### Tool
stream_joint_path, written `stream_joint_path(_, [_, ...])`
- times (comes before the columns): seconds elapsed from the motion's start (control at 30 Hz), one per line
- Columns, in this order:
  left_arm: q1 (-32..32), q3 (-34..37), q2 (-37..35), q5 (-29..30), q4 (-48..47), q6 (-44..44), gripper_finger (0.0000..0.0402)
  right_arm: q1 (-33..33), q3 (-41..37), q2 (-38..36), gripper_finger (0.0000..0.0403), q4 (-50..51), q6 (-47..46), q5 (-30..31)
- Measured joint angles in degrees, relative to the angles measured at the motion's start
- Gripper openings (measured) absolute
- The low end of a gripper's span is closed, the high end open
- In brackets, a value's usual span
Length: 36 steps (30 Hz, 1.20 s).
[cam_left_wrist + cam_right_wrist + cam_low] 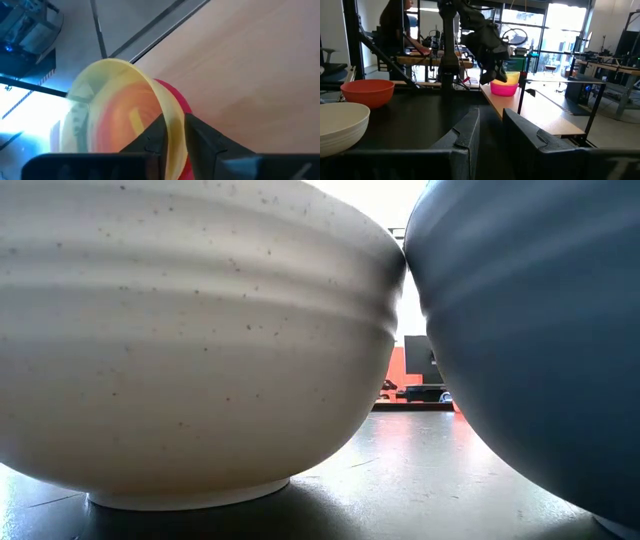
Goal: Place and stack bowls onto a shelf
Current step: Stack the yellow bowl on top of the pink bowl on the shelf
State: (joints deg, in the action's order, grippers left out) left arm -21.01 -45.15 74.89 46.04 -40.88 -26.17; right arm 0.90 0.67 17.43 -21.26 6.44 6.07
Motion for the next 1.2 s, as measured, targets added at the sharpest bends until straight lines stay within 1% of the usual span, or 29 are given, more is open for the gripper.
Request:
stream_joint_path(0.13, [0.2,-0.5,-0.8,1.0,-0.4,-0.3,0.0062,0.0,0.0,0.0,0.0075,0.0,0.0,0.0])
stream_joint_path(0.23, [0.4,-1.2,-2.0,1.9,-0.2,-2.4,0.0072,0.0,0.0,0.0,0.0075,0.0,0.0,0.0])
stream_joint_path(0.47, [0.4,-1.0,-2.9,1.5,-1.0,-3.5,0.0103,0.0,0.0,0.0,0.0075,0.0,0.0,0.0])
stream_joint_path(0.67, [0.4,-0.2,-2.8,1.5,-2.2,-4.9,0.0108,0.0,0.0,0.0,0.0075,0.0,0.0,0.0])
stream_joint_path(0.8, [0.4,0.3,-2.8,1.5,-2.2,-5.0,0.0092,0.0,0.0,0.0,0.0075,0.0,0.0,0.0])
stream_joint_path(1.13, [0.4,0.3,-2.8,1.6,-2.7,-4.5,0.0013,0.0,0.0,0.0,0.0075,0.0,0.0,0.0])
stream_joint_path(1.2, [0.3,0.3,-2.8,1.5,-2.9,-4.5,0.0004,0.0,0.0,0.0,0.0075,0.0,0.0,0.0])
